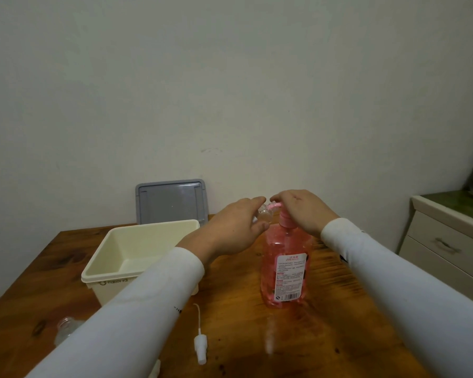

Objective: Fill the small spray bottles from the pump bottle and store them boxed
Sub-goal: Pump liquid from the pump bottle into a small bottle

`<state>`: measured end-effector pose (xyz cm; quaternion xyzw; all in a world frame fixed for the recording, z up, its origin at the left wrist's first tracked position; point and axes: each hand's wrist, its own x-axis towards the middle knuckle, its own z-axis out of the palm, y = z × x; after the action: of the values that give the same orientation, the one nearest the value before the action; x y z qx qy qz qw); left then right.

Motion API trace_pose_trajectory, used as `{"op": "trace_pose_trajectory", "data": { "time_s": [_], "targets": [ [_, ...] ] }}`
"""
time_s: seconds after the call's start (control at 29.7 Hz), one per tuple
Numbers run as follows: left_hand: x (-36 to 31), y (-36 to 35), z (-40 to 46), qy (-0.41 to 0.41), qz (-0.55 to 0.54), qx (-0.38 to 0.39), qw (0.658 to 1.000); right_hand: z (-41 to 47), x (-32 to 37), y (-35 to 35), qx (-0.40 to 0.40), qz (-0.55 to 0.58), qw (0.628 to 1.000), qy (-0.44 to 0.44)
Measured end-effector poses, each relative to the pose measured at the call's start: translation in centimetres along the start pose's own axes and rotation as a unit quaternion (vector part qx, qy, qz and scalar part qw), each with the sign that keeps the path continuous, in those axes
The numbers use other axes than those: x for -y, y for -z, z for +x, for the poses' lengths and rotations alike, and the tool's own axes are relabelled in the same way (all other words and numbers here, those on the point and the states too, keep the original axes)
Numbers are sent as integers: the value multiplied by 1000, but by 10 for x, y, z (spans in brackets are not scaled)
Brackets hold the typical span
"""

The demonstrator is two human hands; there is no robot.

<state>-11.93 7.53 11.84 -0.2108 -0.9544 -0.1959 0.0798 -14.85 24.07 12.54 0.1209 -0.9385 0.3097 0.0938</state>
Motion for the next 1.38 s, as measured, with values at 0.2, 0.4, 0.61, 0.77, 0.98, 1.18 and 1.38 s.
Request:
{"op": "trace_pose_trajectory", "data": {
  "time_s": [0.2, 0.4, 0.61, 0.77, 0.98, 1.18, 1.38],
  "targets": [
    [-3, 8, 3, -5, -4, -7, 1000, 3, 4, 6, -19, 18, 1000, -11],
    [-2, 4, 2, -7, -1, -7, 1000, 1, 4, 3, -19, 16, 1000, -2],
    [0, 0, 2, 3, 0, 3, 1000, -3, 5, 2, -7, -5, 1000, -4],
    [-3, 9, 3, -13, 1, -10, 1000, 2, 6, 9, -20, 13, 1000, -7],
    [-1, 0, 1, -4, 10, 4, 1000, -3, 5, 1, -8, 0, 1000, -10],
    [-4, 9, 1, -7, 8, -1, 1000, -1, 6, 8, -16, 3, 1000, -10],
    [-3, 7, 1, -10, 11, 0, 1000, -2, 6, 4, -15, 8, 1000, -6]
  ]
}}
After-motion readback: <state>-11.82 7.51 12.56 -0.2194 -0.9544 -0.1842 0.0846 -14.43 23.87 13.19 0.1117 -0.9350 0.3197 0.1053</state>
